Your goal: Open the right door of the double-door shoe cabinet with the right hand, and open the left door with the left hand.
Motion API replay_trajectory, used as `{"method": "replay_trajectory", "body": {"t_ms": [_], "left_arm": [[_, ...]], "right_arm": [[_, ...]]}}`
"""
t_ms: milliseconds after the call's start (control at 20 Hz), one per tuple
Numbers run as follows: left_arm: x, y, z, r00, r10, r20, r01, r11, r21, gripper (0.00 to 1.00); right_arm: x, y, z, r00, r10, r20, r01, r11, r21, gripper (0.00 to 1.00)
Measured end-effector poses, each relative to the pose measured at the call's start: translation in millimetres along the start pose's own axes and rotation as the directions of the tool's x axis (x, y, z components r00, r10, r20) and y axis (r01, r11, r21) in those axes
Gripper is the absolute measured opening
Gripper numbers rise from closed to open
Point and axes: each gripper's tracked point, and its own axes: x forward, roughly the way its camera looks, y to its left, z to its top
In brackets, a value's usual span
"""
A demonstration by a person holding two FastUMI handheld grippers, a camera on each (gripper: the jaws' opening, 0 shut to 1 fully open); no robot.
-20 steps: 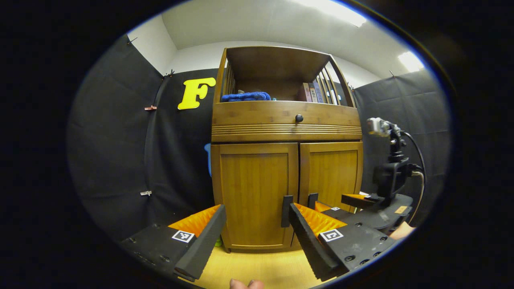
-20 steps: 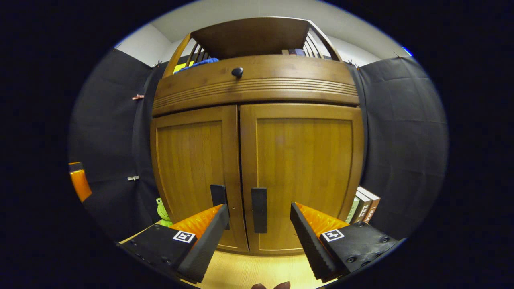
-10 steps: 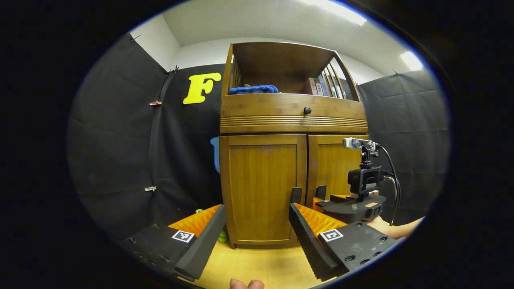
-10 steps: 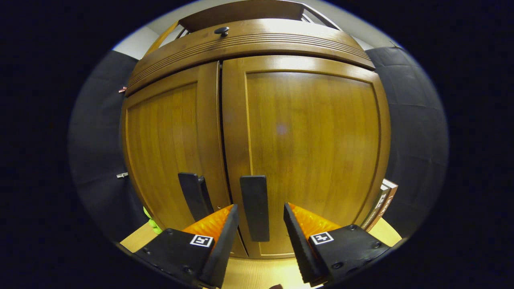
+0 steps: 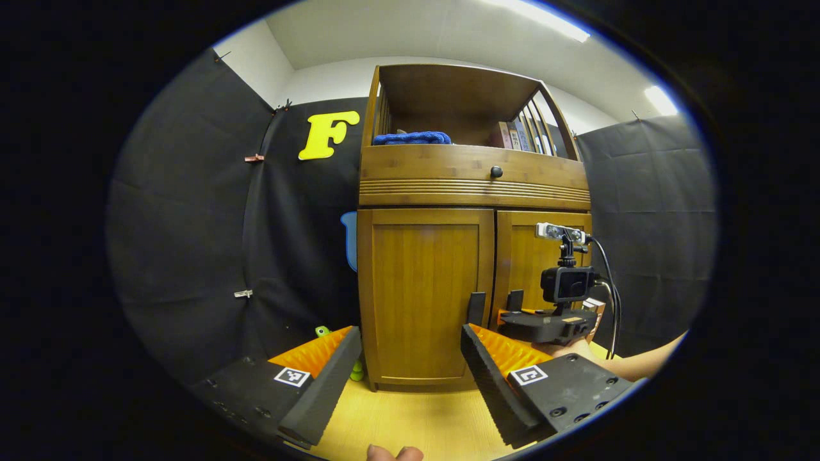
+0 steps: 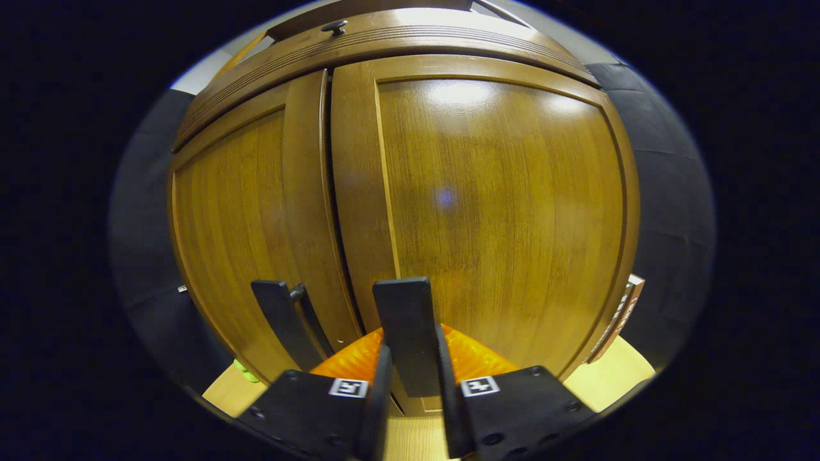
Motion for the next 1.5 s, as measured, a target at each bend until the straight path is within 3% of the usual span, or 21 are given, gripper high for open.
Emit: {"method": "replay_trajectory", "body": {"t_ms": [200,600,1150,1500], "left_arm": [[-6,4,2,1.000,0.011,0.001,-0.011,1.000,-0.002,0.98],[-18,-4,1,1.000,0.020,0.010,-0.020,1.000,-0.017,0.98],[-12,-58,6,1.000,-0.014,0.009,0.015,1.000,-0.010,0.98],[8,-102,4,1.000,-0.026,-0.012,0.026,1.000,-0.008,0.98]], "right_arm": [[-9,-1,-4,0.999,0.031,-0.008,-0.031,0.999,-0.031,0.24],[-89,-20,-8,0.993,0.115,-0.004,-0.115,0.993,-0.034,0.24],[-185,-97,-11,0.987,0.155,-0.051,-0.157,0.987,-0.030,0.23],[-219,-157,-7,0.989,0.143,-0.046,-0.145,0.988,-0.044,0.23]]}}
